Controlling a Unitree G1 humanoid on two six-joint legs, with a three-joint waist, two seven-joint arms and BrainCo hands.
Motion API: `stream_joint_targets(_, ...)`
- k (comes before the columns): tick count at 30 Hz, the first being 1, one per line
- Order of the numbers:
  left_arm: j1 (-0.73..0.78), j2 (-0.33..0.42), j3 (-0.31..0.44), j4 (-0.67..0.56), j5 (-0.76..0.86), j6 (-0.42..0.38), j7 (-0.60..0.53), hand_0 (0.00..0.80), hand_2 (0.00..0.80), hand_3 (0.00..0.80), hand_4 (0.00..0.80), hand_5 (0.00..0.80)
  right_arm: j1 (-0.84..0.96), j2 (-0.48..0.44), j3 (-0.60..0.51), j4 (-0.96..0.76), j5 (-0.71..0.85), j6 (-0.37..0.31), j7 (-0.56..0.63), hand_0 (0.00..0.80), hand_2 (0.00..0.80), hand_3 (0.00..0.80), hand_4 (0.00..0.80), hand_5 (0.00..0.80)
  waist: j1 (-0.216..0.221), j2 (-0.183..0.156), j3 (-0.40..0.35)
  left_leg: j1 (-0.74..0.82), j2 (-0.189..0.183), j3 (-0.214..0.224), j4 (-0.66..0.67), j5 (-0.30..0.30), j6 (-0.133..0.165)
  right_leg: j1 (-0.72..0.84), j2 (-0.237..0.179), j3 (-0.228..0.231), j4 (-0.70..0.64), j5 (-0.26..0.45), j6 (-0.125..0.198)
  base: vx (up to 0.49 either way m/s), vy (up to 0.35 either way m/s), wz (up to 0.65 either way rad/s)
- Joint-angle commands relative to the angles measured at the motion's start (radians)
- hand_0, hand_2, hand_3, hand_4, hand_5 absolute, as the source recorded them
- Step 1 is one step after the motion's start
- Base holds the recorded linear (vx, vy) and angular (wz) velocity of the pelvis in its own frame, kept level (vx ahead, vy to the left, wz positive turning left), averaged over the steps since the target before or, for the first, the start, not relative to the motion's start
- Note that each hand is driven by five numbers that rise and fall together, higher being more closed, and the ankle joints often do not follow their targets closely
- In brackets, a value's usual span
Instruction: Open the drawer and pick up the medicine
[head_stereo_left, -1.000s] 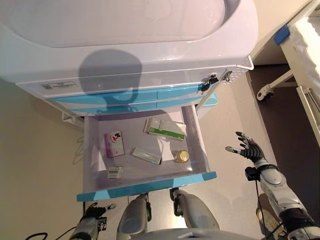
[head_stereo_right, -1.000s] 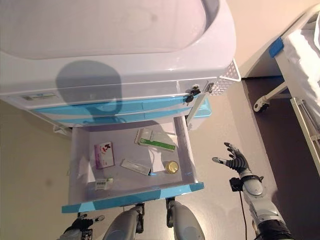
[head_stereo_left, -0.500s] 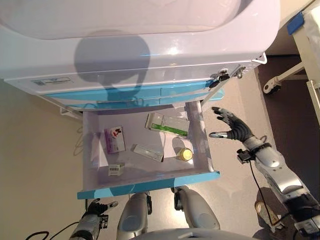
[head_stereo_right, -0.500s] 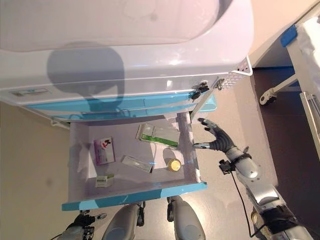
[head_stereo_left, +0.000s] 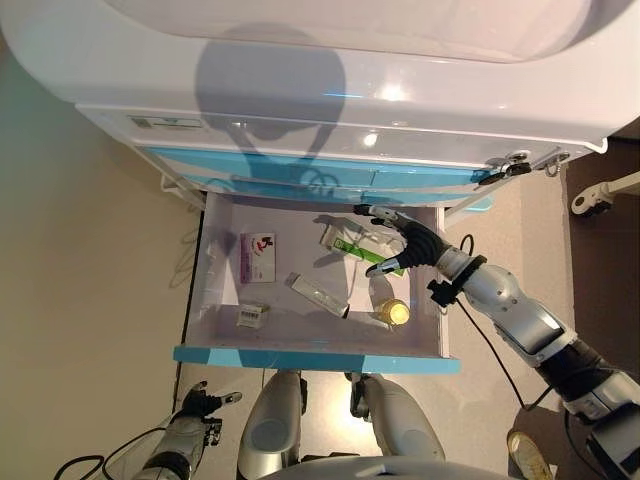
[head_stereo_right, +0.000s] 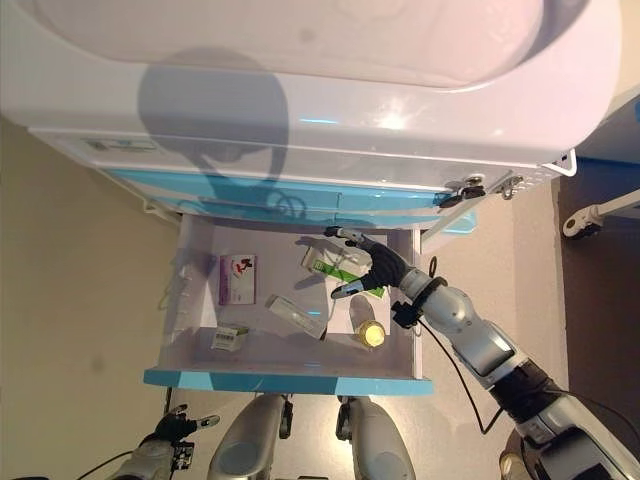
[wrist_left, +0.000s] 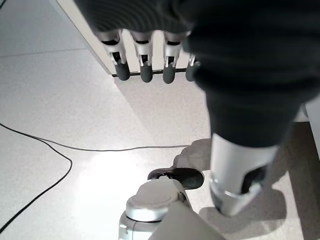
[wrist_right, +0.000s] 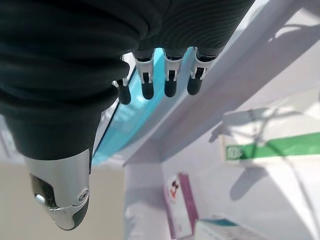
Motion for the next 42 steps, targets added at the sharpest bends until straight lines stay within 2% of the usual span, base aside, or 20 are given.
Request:
stream_joint_targets(1, 0.02, 0.032, -0.011, 0.011, 0.035, -0.004, 0.028, 0.0, 0.0, 0.0, 0.0, 0.0, -0.035, 0.025, 0.047, -0.072, -0.053, -0.032, -0.001, 0.0, 0.0, 0.0, 0.0, 0.0, 0.009, -0.04, -0.033, -0.04, -0.046, -0.014, 0.004, 0.044, 0.021, -0.032, -0.081, 0.008, 0.041, 0.075, 0.118, -0.014, -0.026, 0.2)
stream_joint_targets(4, 0.025, 0.043, -0.017, -0.002, 0.029, -0.008, 0.038, 0.0, 0.0, 0.0, 0.0, 0.0, -0.131, 0.049, 0.129, -0.01, -0.161, -0.021, -0.015, 0.0, 0.0, 0.0, 0.0, 0.0, 0.039, -0.041, -0.021, -0.05, -0.049, -0.035, 0.01, 0.048, 0.02, -0.031, -0.087, -0.013, 0.045, 0.072, 0.117, -0.014, -0.033, 0.21)
stream_joint_targets(9, 0.024, 0.055, -0.026, -0.012, 0.022, -0.011, 0.049, 0.0, 0.0, 0.0, 0.0, 0.0, -0.225, 0.079, 0.189, 0.07, -0.273, -0.013, -0.049, 0.0, 0.0, 0.0, 0.0, 0.0, 0.066, -0.043, -0.009, -0.063, -0.053, -0.063, 0.014, 0.055, 0.018, -0.028, -0.094, -0.041, 0.054, 0.062, 0.115, -0.002, -0.044, 0.25)
stream_joint_targets(12, 0.018, 0.066, -0.04, -0.019, 0.013, -0.014, 0.061, 0.0, 0.0, 0.0, 0.0, 0.0, -0.327, 0.102, 0.247, 0.158, -0.42, -0.005, -0.095, 0.0, 0.0, 0.0, 0.0, 0.0, 0.095, -0.043, -0.001, -0.079, -0.062, -0.107, 0.012, 0.065, 0.015, -0.025, -0.104, -0.082, 0.07, 0.043, 0.112, 0.021, -0.08, 0.27)
stream_joint_targets(13, 0.018, 0.066, -0.039, -0.018, 0.013, -0.014, 0.061, 0.0, 0.0, 0.0, 0.0, 0.0, -0.328, 0.102, 0.247, 0.158, -0.42, -0.005, -0.095, 0.0, 0.0, 0.0, 0.0, 0.0, 0.094, -0.043, -0.002, -0.08, -0.062, -0.108, 0.012, 0.065, 0.015, -0.025, -0.104, -0.083, 0.069, 0.043, 0.112, 0.036, -0.104, 0.57)
stream_joint_targets(14, 0.011, 0.071, -0.053, -0.021, 0.009, -0.016, 0.066, 0.0, 0.0, 0.0, 0.0, 0.0, -0.382, 0.102, 0.287, 0.209, -0.521, 0.0, -0.116, 0.0, 0.0, 0.0, 0.0, 0.0, 0.114, -0.042, 0.002, -0.084, -0.066, -0.133, 0.01, 0.067, 0.011, -0.021, -0.11, -0.11, 0.08, 0.028, 0.11, 0.019, -0.065, 0.6)
stream_joint_targets(15, 0.01, 0.071, -0.052, -0.021, 0.009, -0.016, 0.066, 0.0, 0.0, 0.0, 0.0, 0.0, -0.384, 0.103, 0.288, 0.211, -0.522, -0.001, -0.117, 0.0, 0.0, 0.0, 0.0, 0.0, 0.111, -0.041, 0.002, -0.088, -0.067, -0.135, 0.01, 0.072, 0.011, -0.023, -0.111, -0.112, 0.078, 0.032, 0.11, 0.046, -0.149, 0.6)
stream_joint_targets(16, 0.004, 0.081, -0.07, -0.035, 0.009, -0.018, 0.066, 0.0, 0.0, 0.0, 0.0, 0.0, -0.46, 0.094, 0.35, 0.277, -0.664, 0.005, -0.144, 0.0, 0.0, 0.0, 0.0, 0.0, 0.133, -0.038, 0.003, -0.099, -0.076, -0.169, 0.008, 0.08, 0.005, -0.018, -0.118, -0.147, 0.083, 0.022, 0.109, 0.018, -0.079, 0.45)
stream_joint_targets(17, 0.004, 0.081, -0.07, -0.035, 0.009, -0.018, 0.066, 0.0, 0.0, 0.0, 0.0, 0.0, -0.46, 0.094, 0.351, 0.277, -0.664, 0.004, -0.144, 0.0, 0.0, 0.0, 0.0, 0.0, 0.131, -0.037, 0.002, -0.1, -0.076, -0.17, 0.008, 0.08, 0.005, -0.019, -0.118, -0.149, 0.082, 0.023, 0.109, 0.057, -0.155, 0.61)
stream_joint_targets(18, -0.006, 0.092, -0.083, -0.04, 0.007, -0.024, 0.066, 0.0, 0.0, 0.0, 0.0, 0.0, -0.506, 0.094, 0.382, 0.316, -0.717, 0.012, -0.146, 0.0, 0.0, 0.0, 0.0, 0.0, 0.148, -0.035, 0.005, -0.105, -0.079, -0.196, 0.006, 0.083, -0.003, -0.013, -0.123, -0.177, 0.09, 0.007, 0.107, 0.038, -0.103, 0.77)
stream_joint_targets(25, -0.04, 0.089, -0.116, -0.024, -0.014, -0.015, 0.075, 0.0, 0.0, 0.0, 0.0, 0.0, -0.549, 0.181, 0.43, 0.469, -0.81, 0.045, -0.169, 0.0, 0.0, 0.0, 0.0, 0.0, 0.188, -0.033, 0.005, -0.131, -0.095, -0.26, 0.003, 0.098, -0.016, -0.008, -0.135, -0.247, 0.109, -0.023, 0.099, 0.022, -0.068, 0.5)
stream_joint_targets(32, -0.053, 0.073, -0.136, -0.035, -0.021, -0.013, 0.072, 0.0, 0.0, 0.0, 0.0, 0.0, -0.529, 0.218, 0.444, 0.45, -0.785, 0.034, -0.149, 0.0, 0.0, 0.0, 0.0, 0.0, 0.204, -0.027, 0.002, -0.138, -0.099, -0.291, -0.007, 0.108, -0.026, -0.006, -0.14, -0.281, 0.127, -0.042, 0.094, 0.013, -0.029, 0.18)
stream_joint_targets(42, -0.049, 0.072, -0.133, -0.05, -0.008, -0.014, 0.057, 0.0, 0.0, 0.0, 0.0, 0.0, -0.498, 0.197, 0.486, 0.374, -0.672, 0.009, -0.053, 0.0, 0.0, 0.0, 0.0, 0.0, 0.195, -0.035, -0.001, -0.131, -0.093, -0.297, -0.018, 0.111, -0.031, -0.007, -0.138, -0.283, 0.13, -0.049, 0.091, 0.001, -0.003, 0.06)
